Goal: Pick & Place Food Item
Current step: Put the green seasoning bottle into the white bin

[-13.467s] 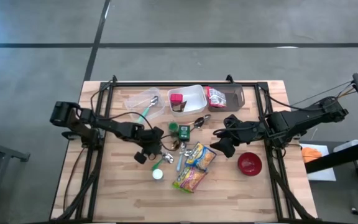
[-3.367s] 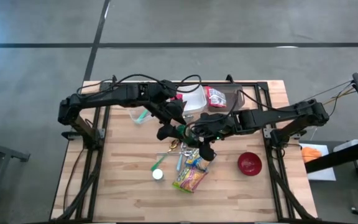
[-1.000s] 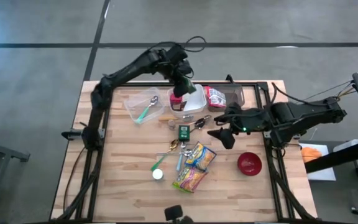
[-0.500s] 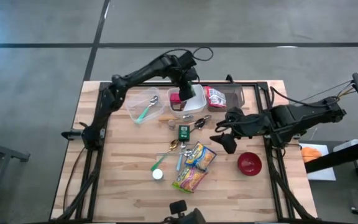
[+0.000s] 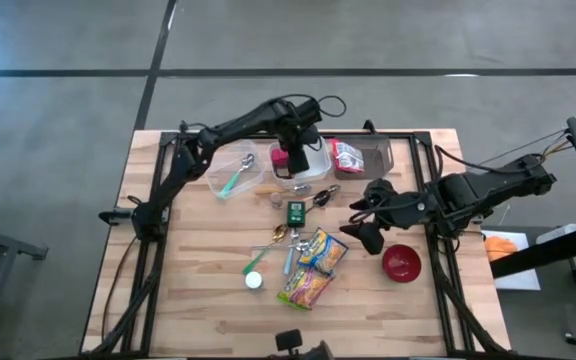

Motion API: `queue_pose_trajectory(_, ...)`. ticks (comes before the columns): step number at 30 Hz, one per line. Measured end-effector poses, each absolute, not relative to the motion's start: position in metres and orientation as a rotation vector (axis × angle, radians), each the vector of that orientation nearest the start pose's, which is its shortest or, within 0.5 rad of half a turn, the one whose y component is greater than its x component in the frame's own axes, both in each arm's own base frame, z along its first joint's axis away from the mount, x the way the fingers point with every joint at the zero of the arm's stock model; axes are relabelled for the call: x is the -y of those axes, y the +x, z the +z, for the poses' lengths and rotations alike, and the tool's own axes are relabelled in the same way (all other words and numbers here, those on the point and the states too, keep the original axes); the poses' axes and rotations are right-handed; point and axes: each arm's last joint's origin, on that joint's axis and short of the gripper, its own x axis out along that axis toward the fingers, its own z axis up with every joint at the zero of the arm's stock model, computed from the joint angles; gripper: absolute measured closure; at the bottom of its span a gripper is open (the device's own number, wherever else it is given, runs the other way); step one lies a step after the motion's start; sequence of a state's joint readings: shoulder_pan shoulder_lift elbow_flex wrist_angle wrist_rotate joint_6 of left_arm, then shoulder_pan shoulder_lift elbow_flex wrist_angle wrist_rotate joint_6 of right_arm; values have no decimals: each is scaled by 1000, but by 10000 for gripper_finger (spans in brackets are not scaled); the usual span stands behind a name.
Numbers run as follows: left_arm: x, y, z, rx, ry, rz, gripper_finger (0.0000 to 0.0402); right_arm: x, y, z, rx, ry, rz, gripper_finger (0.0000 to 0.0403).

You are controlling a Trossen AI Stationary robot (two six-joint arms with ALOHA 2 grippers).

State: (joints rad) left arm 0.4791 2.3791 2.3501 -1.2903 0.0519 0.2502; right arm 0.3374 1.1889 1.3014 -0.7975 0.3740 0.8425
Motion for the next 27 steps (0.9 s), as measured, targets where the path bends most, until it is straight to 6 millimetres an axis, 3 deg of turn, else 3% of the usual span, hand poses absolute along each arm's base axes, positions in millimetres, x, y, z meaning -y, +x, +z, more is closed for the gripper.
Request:
queue_pose_trajectory(9,-216,426,243,-1351,-104,151,210,-68,222,373,-583,597,-310,29)
queue_pose_trajectory(19,-212,424,220,-1428,-110,121,210,-71,222,365,-604,609,-317,29)
queue_pose_trajectory(27,-212,428,221,-1409,-77,177,116,-72,222,352,-632,644,-342,29)
